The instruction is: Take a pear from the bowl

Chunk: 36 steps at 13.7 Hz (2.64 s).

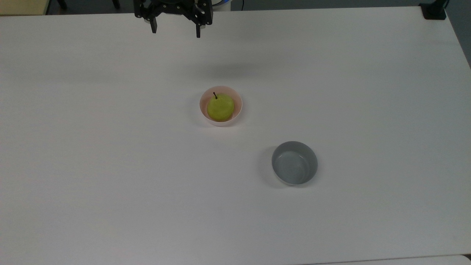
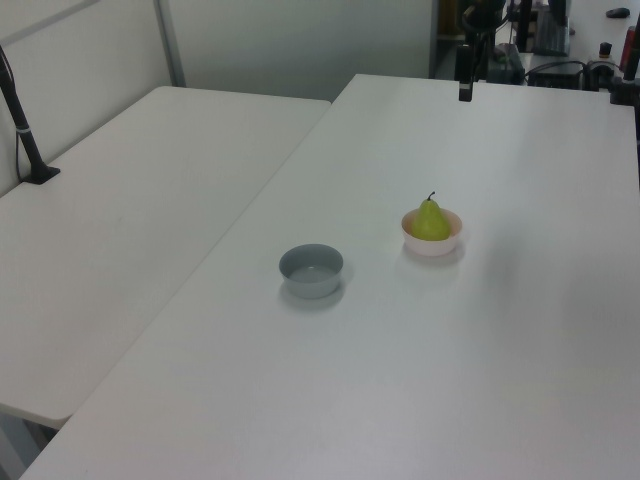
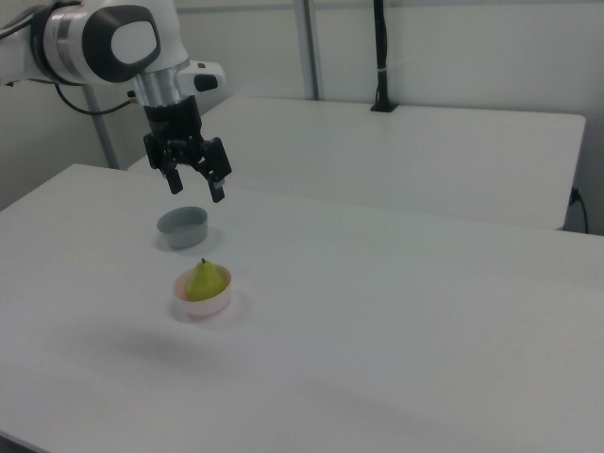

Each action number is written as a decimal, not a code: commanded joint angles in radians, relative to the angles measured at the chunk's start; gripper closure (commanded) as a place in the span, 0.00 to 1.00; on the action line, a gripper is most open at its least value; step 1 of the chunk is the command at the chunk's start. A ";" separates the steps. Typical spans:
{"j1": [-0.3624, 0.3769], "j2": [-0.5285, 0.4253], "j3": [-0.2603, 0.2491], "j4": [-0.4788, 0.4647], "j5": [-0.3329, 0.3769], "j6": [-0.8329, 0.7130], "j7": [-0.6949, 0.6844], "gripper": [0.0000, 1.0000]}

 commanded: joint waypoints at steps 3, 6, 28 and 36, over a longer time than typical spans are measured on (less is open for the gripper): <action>0.010 0.004 0.000 -0.009 0.008 0.006 -0.087 0.00; 0.040 0.013 0.003 -0.074 0.020 0.070 -0.144 0.00; 0.131 0.296 0.002 -0.223 -0.020 0.488 -0.173 0.26; 0.153 0.261 0.003 -0.210 -0.021 0.424 -0.167 0.54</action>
